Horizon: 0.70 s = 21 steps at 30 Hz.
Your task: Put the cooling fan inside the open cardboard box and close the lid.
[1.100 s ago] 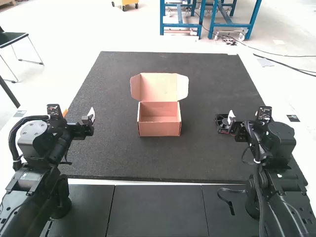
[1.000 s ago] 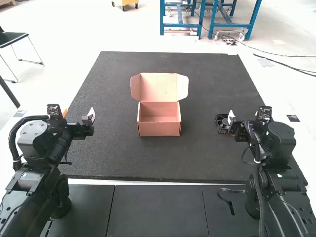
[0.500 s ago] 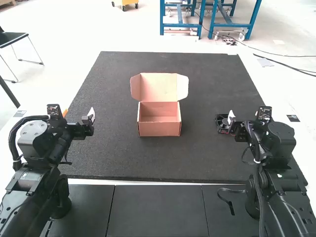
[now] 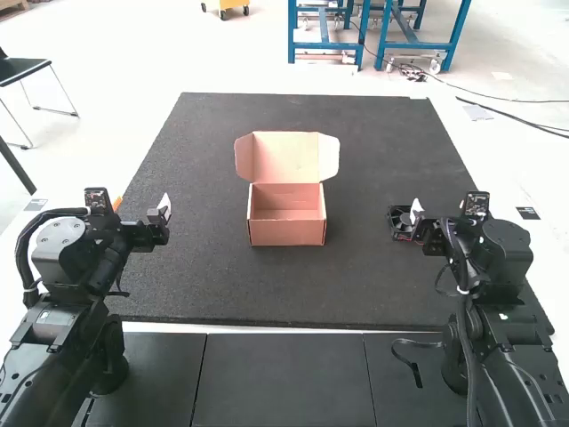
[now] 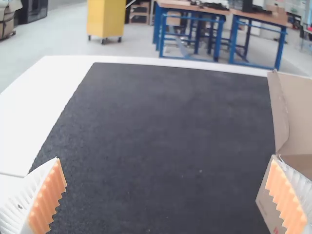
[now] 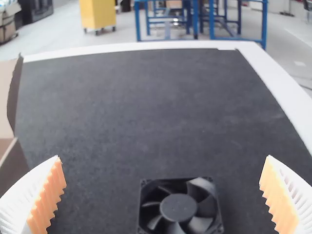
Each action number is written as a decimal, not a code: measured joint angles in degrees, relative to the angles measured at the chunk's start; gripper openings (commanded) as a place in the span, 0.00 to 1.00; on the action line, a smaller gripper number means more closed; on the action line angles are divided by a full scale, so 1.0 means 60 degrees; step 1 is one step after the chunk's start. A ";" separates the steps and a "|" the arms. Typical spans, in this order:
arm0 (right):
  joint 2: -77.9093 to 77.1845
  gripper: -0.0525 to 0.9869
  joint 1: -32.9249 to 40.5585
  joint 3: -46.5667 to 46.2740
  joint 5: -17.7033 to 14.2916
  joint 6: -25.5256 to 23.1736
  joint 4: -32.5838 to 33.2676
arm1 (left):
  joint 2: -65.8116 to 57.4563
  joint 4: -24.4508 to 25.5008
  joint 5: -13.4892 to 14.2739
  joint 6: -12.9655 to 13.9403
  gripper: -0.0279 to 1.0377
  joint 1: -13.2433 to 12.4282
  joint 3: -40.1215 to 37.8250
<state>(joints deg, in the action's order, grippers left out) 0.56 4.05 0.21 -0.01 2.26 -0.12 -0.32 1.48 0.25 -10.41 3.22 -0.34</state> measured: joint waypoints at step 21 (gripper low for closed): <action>0.0707 0.93 -0.0004 0.0849 -0.0146 -0.0674 -0.2022 | -0.0678 -0.1650 0.0033 -0.0066 0.92 0.0000 -0.1082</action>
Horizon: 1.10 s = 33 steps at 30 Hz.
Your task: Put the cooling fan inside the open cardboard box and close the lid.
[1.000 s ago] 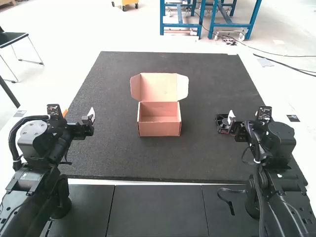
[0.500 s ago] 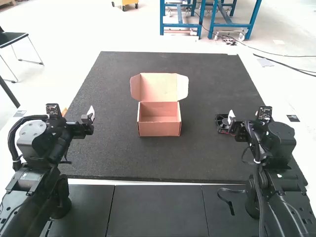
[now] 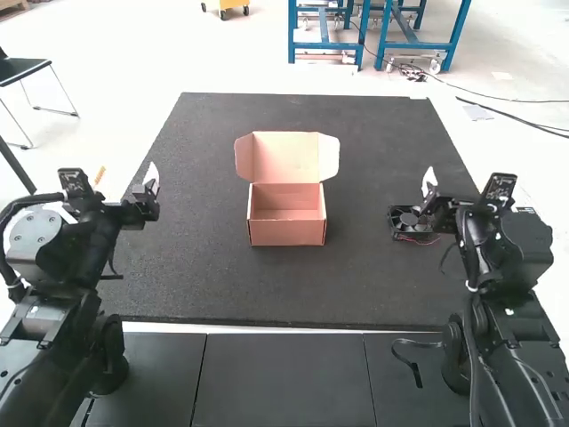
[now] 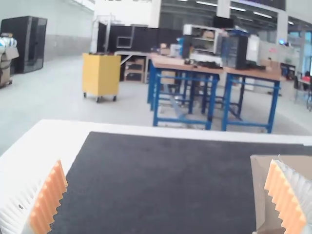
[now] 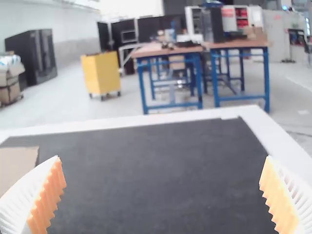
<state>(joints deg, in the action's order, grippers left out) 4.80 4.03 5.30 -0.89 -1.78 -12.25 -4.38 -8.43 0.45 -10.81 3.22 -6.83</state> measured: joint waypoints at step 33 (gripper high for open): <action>1.2892 0.93 -0.1188 1.0754 -0.0448 -0.0076 0.8550 | -1.1515 0.5774 -0.1242 0.0561 0.93 0.0488 -0.8681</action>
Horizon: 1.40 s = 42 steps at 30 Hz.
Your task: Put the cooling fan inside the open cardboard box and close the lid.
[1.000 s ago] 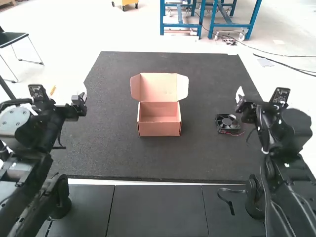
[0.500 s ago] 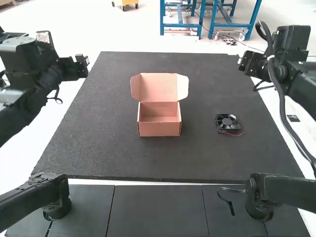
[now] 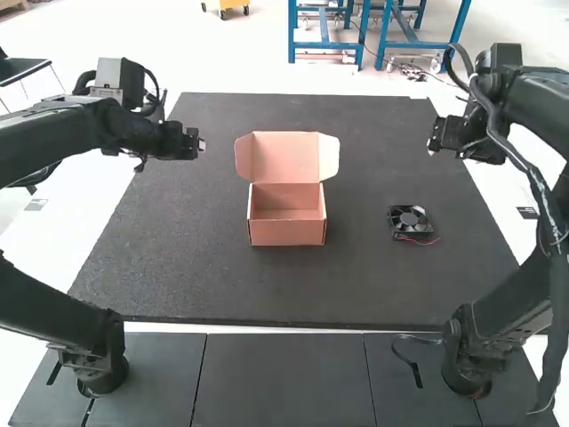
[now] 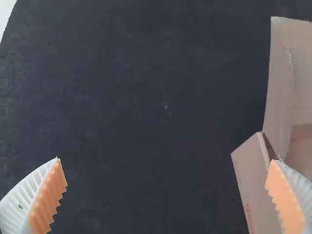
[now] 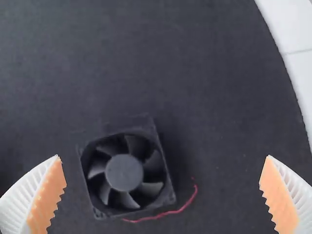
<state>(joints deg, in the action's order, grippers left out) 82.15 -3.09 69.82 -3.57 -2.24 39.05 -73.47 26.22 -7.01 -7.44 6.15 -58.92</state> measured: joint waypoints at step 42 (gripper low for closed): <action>0.1133 0.92 -0.0226 -0.2707 -0.0372 0.1373 -0.2415 | 0.2550 0.0743 -0.1555 0.0583 0.93 0.0754 0.0390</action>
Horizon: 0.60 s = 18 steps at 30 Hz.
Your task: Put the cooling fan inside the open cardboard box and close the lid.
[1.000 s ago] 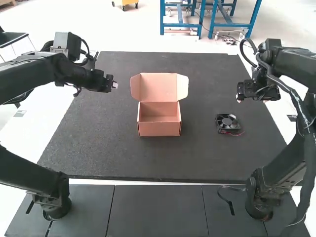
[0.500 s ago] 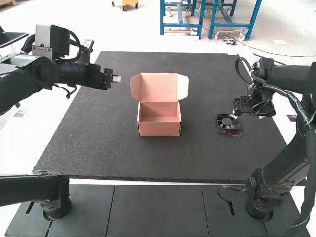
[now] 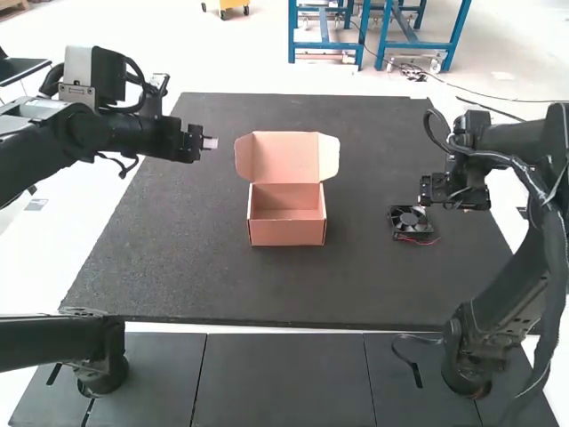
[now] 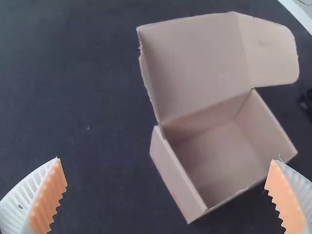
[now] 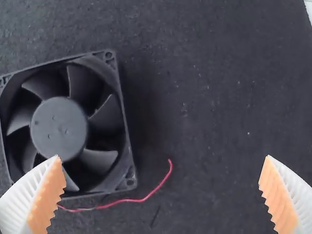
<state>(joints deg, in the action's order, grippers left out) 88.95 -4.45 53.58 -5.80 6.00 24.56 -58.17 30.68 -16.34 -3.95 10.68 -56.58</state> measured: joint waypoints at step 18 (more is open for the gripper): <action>0.1566 0.92 -0.0896 0.0845 0.0412 0.0867 0.0240 | 0.0000 -0.0109 0.0000 -0.0178 0.93 -0.0004 0.0000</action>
<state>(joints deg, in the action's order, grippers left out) 98.35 -9.82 58.65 -3.33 11.20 26.00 -58.17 30.02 -16.34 -5.02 10.66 -56.58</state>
